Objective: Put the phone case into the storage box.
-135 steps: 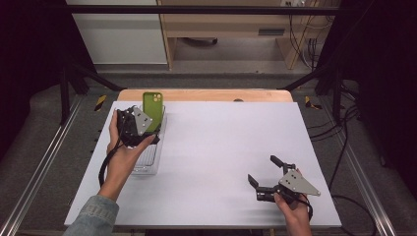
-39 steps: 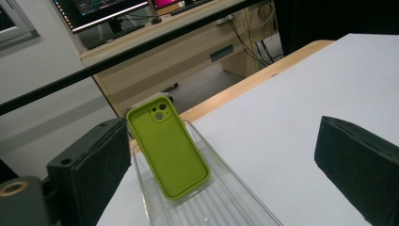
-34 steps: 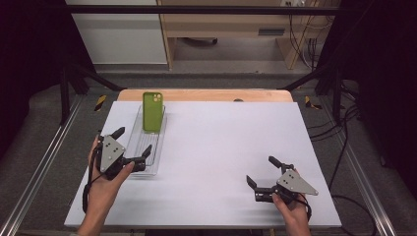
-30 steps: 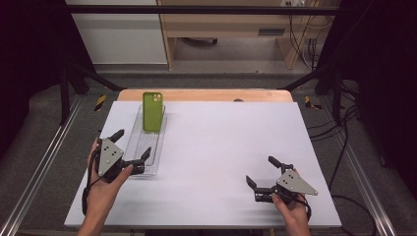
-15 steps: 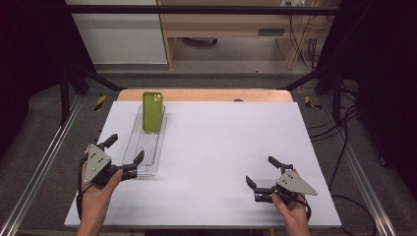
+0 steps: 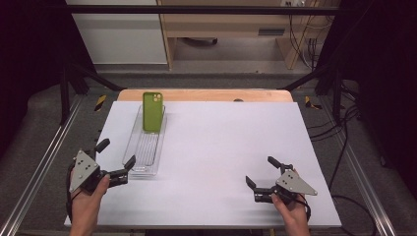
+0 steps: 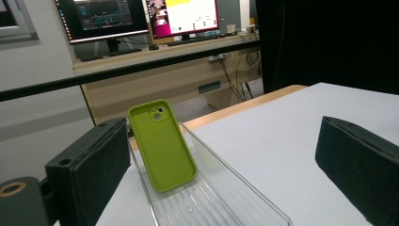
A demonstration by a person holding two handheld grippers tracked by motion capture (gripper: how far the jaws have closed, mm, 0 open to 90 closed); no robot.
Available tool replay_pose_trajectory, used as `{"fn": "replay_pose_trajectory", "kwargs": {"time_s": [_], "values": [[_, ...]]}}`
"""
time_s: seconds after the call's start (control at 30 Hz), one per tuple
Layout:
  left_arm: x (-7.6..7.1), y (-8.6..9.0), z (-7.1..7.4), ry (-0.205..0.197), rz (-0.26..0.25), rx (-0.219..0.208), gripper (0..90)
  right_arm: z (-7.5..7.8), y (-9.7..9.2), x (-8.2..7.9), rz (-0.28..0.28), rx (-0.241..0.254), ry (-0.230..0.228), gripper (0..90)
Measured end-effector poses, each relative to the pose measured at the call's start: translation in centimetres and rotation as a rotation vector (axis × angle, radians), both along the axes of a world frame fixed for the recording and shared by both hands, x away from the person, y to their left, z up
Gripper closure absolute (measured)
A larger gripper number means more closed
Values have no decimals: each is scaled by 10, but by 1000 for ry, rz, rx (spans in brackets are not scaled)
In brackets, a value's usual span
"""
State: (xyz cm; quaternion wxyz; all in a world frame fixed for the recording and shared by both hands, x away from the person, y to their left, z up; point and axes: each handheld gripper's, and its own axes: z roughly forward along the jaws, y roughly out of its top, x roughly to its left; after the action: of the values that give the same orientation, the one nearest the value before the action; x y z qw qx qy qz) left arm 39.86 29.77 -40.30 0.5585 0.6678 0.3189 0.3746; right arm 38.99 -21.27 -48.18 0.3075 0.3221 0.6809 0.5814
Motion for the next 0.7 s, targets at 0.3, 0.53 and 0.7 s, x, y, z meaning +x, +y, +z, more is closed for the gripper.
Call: {"fn": "replay_pose_trajectory", "kwargs": {"time_s": [0.3,0.53,0.7], "values": [[-5,1,-12,1,-46,-34,30,0,1,0,0,-1,0,17],[-5,-1,-19,4,-49,-27,30,0,1,0,1,-1,2,17],[-6,-3,-26,14,-50,-24,31,0,1,0,1,-1,1,17]]}}
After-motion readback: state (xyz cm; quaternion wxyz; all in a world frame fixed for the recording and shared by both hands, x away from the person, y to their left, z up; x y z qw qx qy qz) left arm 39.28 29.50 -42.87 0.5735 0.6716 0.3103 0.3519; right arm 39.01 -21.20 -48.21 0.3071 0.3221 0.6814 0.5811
